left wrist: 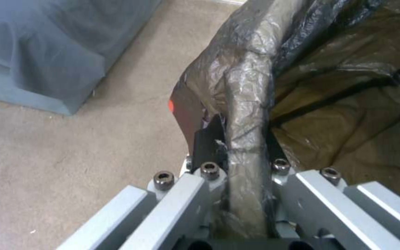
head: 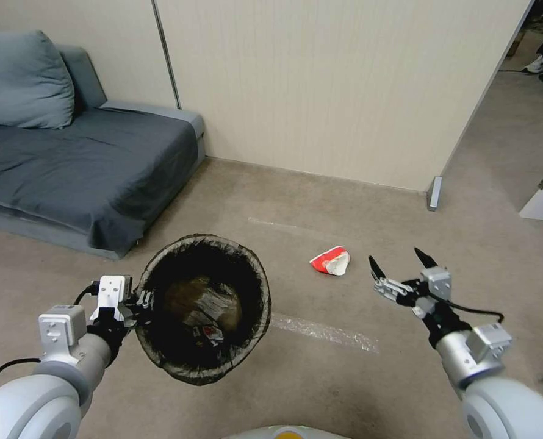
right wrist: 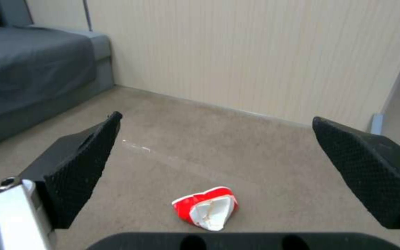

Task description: Pick up the trash bin, then pick up the garbage from the floor and place it into the trash bin.

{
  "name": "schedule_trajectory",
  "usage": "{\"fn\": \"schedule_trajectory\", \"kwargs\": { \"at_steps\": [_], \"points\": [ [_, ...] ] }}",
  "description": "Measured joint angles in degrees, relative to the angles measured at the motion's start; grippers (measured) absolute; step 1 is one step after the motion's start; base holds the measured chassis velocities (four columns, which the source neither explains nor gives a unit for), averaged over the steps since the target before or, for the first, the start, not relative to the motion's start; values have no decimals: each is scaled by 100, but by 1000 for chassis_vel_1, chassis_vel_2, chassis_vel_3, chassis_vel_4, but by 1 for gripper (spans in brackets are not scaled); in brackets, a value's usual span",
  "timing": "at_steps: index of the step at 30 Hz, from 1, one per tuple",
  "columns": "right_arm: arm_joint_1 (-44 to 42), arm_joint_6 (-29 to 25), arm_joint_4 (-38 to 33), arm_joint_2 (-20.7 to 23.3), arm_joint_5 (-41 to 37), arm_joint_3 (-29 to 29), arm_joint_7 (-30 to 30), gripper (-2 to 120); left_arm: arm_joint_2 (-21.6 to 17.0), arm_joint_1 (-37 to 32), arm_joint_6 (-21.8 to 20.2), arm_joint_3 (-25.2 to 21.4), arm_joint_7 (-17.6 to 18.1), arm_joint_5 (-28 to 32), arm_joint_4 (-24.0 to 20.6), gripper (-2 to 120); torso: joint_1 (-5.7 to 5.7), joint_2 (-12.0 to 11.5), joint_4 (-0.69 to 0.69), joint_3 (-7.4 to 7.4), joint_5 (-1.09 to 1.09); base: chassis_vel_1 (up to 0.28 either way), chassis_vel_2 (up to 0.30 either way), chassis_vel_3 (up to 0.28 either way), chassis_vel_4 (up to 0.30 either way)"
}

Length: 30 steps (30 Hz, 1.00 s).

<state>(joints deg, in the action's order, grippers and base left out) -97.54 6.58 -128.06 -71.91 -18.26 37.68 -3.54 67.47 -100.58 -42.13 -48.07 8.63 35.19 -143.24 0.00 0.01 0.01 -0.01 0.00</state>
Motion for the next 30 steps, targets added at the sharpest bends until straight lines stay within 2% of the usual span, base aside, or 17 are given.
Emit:
{"fn": "schedule_trajectory", "kwargs": {
  "at_steps": [11,30],
  "points": [
    [114,43,138,-51,-129,-7,20,100,-27,11,0,1,4,0,0,2,0,0,-1,0,0,-8,10,11,-6],
    [157,100,205,-77,-204,-173,53,100,5,-23,0,-7,6,-5,0,2,0,0,-1,0,1,-75,85,75,-78]
  ]
}}
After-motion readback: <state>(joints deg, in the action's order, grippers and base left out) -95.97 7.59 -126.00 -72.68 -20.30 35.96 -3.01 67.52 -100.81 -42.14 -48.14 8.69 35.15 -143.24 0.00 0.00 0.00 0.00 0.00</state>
